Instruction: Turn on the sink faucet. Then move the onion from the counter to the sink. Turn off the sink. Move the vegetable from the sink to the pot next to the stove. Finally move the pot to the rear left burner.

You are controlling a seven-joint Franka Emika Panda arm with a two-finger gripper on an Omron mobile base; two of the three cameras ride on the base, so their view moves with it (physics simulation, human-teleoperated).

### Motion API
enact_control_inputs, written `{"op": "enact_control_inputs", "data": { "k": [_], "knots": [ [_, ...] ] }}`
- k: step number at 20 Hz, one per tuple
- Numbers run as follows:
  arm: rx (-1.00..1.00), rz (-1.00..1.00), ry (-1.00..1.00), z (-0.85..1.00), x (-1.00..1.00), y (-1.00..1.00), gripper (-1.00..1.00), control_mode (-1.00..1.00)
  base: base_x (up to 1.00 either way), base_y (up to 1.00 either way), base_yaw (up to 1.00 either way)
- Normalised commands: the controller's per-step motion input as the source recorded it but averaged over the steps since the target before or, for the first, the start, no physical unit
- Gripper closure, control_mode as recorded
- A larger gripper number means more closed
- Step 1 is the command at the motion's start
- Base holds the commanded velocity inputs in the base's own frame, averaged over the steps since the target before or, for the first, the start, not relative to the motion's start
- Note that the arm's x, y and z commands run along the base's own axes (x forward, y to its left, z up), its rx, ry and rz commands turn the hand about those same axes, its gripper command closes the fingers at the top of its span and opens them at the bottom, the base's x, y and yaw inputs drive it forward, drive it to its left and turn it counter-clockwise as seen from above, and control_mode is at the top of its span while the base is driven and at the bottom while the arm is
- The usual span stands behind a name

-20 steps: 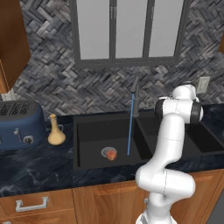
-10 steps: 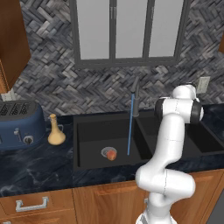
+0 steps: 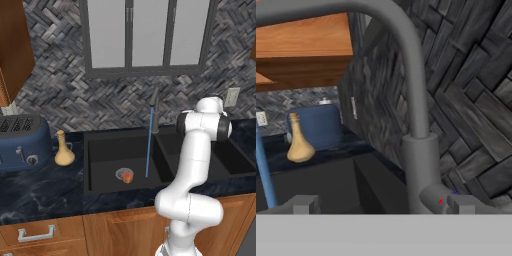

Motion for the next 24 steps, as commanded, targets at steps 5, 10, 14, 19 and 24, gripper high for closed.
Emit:
{"op": "enact_control_inputs", "data": {
  "k": [5,10,14,19,24],
  "knots": [
    [0.0,0.0,0.0,0.0,0.13,0.0,-1.0,-1.0,0.0,0.0,0.0],
    [0.0,0.0,0.0,0.0,0.13,0.0,-1.0,-1.0,0.0,0.0,0.0],
    [0.0,0.0,0.0,0.0,0.12,0.0,-1.0,-1.0,0.0,0.0,0.0],
    [0.0,0.0,-0.01,0.0,0.11,0.0,-1.0,-1.0,0.0,0.0,0.0],
    [0.0,0.0,0.0,-0.01,0.12,0.0,-1.0,-1.0,0.0,0.0,0.0]
  ]
}}
